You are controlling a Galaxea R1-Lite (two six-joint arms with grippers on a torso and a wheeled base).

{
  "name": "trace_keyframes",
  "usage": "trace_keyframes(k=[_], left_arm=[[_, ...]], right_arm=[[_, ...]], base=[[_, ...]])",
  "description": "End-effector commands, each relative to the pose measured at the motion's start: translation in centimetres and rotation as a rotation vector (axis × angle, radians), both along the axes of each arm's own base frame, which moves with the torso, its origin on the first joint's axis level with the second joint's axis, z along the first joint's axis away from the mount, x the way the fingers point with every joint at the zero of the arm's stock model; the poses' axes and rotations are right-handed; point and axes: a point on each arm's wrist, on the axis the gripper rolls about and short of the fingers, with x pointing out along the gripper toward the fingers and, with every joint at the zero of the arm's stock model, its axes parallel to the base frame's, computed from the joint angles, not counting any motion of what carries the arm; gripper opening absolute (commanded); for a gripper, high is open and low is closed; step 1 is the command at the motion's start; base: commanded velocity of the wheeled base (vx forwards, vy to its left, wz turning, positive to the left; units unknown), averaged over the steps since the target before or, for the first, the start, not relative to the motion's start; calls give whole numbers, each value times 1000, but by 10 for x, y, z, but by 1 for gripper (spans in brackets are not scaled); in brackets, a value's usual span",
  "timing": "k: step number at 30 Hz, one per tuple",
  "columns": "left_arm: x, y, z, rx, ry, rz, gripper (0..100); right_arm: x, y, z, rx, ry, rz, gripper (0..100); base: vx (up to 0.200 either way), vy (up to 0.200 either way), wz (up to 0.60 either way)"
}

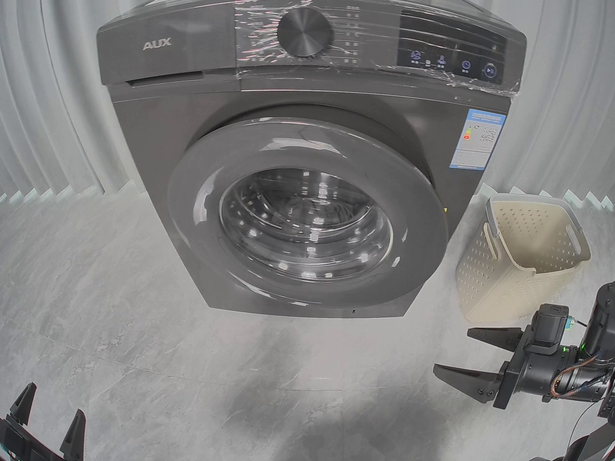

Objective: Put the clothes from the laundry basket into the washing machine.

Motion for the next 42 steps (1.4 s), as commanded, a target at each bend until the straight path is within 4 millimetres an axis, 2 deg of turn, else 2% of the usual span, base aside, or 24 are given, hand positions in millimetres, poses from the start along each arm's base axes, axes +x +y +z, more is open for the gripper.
trace_keyframes(k=[1, 7, 9, 15, 19, 33, 39, 42], left_arm=[[0, 0, -5, 1, 1, 0, 100], [0, 0, -5, 2, 1, 0, 100], [0, 0, -5, 5, 1, 0, 100], [0, 0, -5, 5, 1, 0, 100], [0, 0, -5, 4, 1, 0, 100], [0, 0, -5, 2, 1, -3, 100], [0, 0, -5, 1, 1, -3, 100], [0, 0, -5, 2, 1, -2, 100]], right_arm=[[2, -2, -2, -28, -30, -13, 100], [7, 2, 4, -55, -89, 8, 100], [9, 9, 12, -9, -91, 52, 100], [23, 27, 18, 26, -75, 138, 100], [39, 39, 16, 27, -56, 130, 100], [67, 55, 8, 59, -78, 99, 100], [83, 62, 14, 67, -105, 44, 100], [94, 63, 27, 92, -155, -26, 100]], base=[[0, 0, 0], [0, 0, 0], [0, 0, 0], [0, 0, 0], [100, 0, 0], [186, 0, 0], [0, 0, 0], [0, 0, 0]])
